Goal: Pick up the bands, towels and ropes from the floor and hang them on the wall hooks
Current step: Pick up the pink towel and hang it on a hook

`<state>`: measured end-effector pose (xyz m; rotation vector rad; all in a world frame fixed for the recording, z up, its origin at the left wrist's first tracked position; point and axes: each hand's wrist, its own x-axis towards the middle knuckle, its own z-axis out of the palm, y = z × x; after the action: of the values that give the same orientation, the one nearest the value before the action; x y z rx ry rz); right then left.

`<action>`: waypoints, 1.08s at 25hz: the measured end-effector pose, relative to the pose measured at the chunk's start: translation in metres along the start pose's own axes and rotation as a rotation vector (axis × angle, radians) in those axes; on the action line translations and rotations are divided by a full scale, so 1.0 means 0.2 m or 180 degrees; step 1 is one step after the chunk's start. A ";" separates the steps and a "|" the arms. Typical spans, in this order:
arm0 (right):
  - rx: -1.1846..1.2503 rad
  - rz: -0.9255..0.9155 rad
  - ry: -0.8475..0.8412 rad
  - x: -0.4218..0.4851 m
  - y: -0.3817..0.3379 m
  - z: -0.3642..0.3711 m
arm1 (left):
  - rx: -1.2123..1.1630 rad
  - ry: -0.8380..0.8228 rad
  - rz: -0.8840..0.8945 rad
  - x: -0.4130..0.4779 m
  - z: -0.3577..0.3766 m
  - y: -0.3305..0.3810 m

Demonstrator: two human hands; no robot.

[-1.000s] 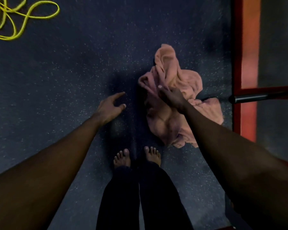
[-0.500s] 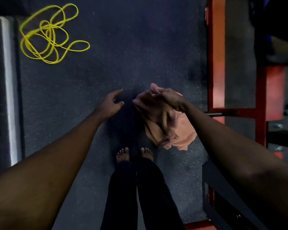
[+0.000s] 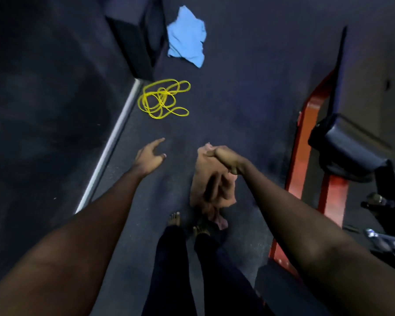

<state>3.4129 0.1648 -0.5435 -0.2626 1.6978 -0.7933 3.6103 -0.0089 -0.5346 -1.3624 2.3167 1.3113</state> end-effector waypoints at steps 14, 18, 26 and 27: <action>-0.1892 -0.0911 -0.1499 -0.82 -0.69 1.42 | -0.1082 0.2075 -0.0996 -1.88 -0.95 -0.73; -0.2396 -0.1272 -0.1986 -1.11 -0.81 1.90 | -0.1172 0.2577 -0.1284 -2.37 -1.04 -0.97; -0.3139 -0.2164 -0.3198 -1.86 -1.23 2.74 | -0.1392 0.3514 -0.1339 -2.99 -1.34 -1.16; -0.3218 -0.2315 -0.3368 -1.96 -1.30 2.84 | -0.1386 0.3617 -0.1270 -3.04 -1.42 -1.16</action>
<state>3.9924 -0.0148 -0.1258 -1.7219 0.7911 -0.0959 4.2187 0.1196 -0.1915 -3.1389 2.0205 1.0502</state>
